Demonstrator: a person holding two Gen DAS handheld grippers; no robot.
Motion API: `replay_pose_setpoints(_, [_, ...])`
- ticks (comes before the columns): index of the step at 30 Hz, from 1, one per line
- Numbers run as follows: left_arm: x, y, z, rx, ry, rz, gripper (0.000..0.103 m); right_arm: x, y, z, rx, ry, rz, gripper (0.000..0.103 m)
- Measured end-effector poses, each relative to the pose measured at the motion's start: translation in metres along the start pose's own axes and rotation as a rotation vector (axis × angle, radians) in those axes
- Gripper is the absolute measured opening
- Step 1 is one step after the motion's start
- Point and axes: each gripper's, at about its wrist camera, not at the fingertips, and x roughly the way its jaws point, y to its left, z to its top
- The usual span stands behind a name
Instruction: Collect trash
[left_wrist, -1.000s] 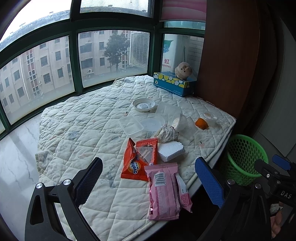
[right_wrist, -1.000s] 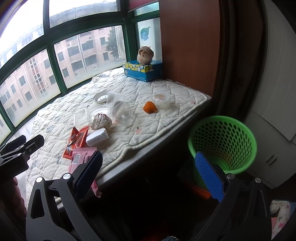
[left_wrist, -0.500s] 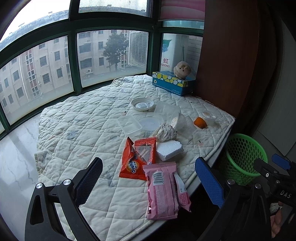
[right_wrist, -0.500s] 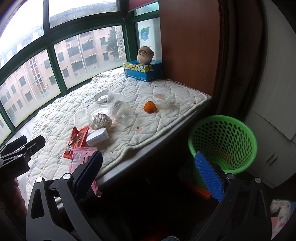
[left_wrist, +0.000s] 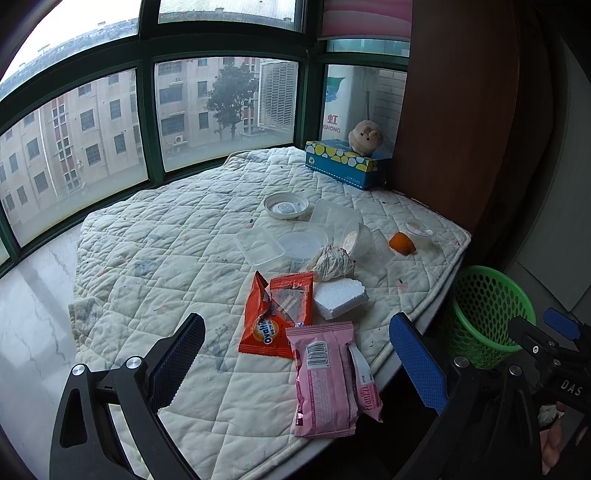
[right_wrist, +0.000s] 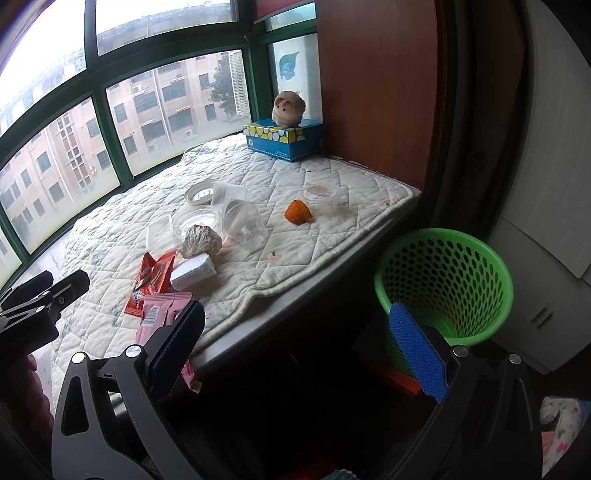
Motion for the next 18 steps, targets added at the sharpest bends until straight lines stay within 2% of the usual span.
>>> replay_pose_setpoints(18, [0.0055, 0.0032, 0.0, -0.007, 0.004, 0.006, 0.097, 0.0012, 0.0006, 0.0, 0.0, 0.004, 0.004, 0.099])
